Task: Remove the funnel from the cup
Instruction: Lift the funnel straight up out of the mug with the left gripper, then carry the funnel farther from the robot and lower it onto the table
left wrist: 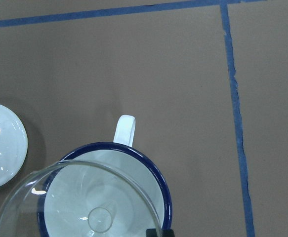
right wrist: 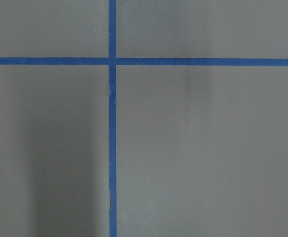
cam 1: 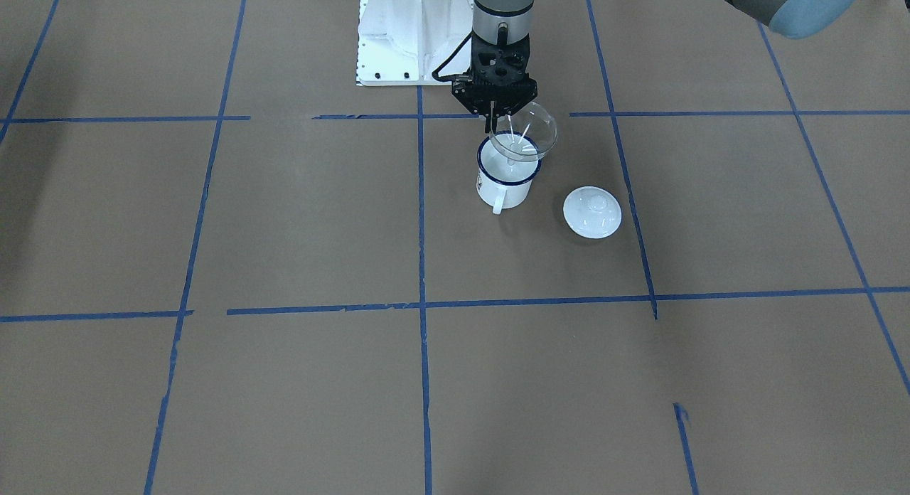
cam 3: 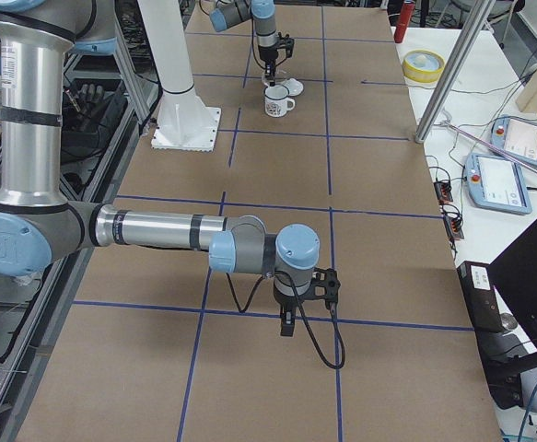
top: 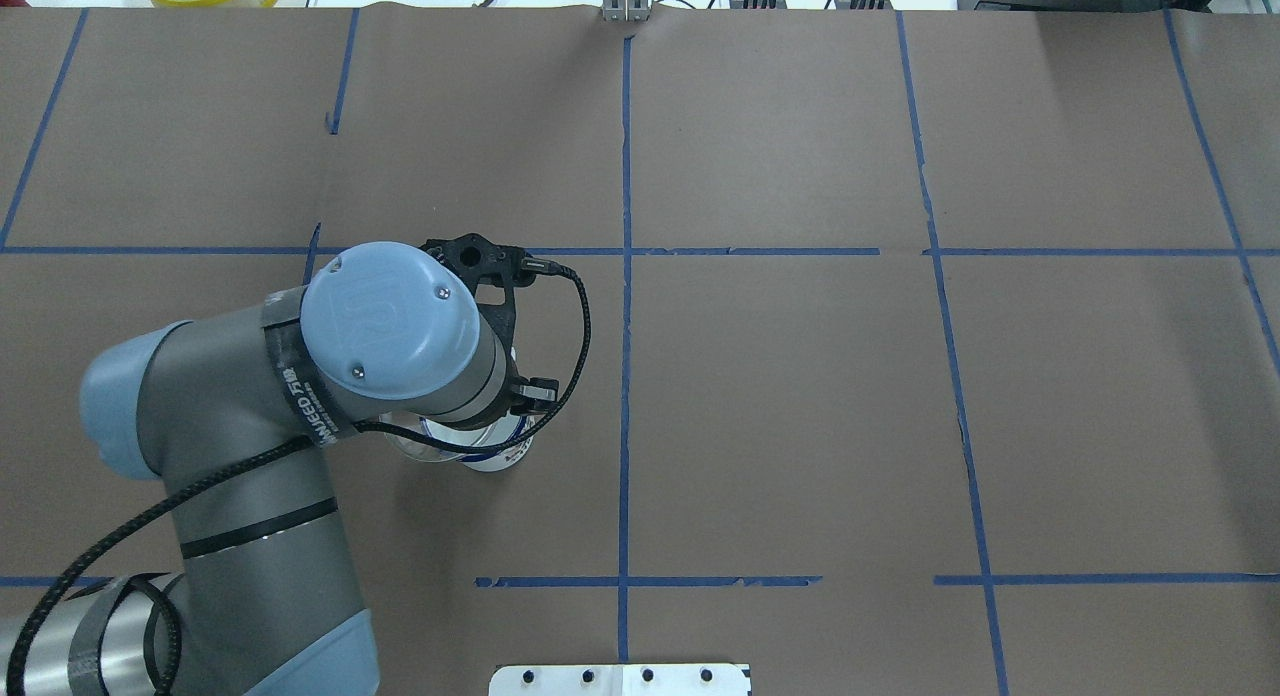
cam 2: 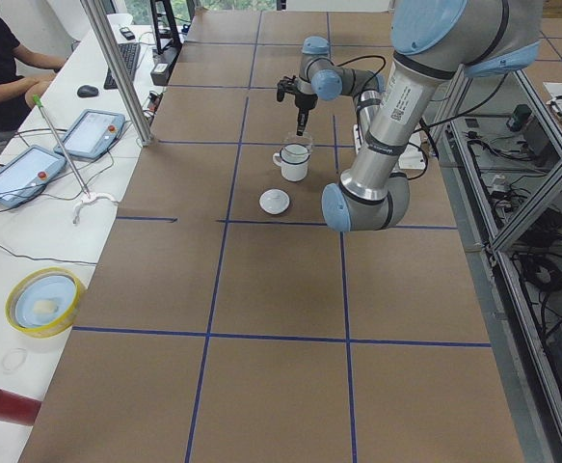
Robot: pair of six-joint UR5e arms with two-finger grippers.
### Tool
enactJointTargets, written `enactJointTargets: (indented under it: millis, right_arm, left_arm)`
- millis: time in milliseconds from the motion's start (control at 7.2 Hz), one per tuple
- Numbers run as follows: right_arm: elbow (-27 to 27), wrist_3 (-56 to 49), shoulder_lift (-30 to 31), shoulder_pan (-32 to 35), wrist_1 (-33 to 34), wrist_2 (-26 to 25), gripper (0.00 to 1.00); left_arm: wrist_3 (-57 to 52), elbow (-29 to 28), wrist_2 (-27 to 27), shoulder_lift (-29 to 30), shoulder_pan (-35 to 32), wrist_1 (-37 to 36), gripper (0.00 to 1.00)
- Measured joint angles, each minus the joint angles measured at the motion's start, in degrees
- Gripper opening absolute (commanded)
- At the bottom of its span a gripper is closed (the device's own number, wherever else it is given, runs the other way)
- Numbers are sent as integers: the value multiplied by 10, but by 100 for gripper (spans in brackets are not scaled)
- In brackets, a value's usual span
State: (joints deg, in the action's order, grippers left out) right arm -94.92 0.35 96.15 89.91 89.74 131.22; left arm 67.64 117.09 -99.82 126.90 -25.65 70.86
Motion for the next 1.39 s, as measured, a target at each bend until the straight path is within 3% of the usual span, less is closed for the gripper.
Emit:
enactJointTargets:
  millis: [278,556,694,972,1389]
  right_arm:
    - [0,0,0,0,0,0,100]
    - [0,0,0,0,0,0,100]
    - [0,0,0,0,0,0,100]
    - [0,0,0,0,0,0,100]
    - [0,0,0,0,0,0,100]
  left_arm:
    - [-5,27,-23,20,-67,-42,0]
    - [3,30,-60,34,-137,-25,0]
    - [39,10,-66,31,-162,38,0]
    - [172,-87,-40,19,-196,228,0]
    - [378,-238,107,-2,-202,443,0]
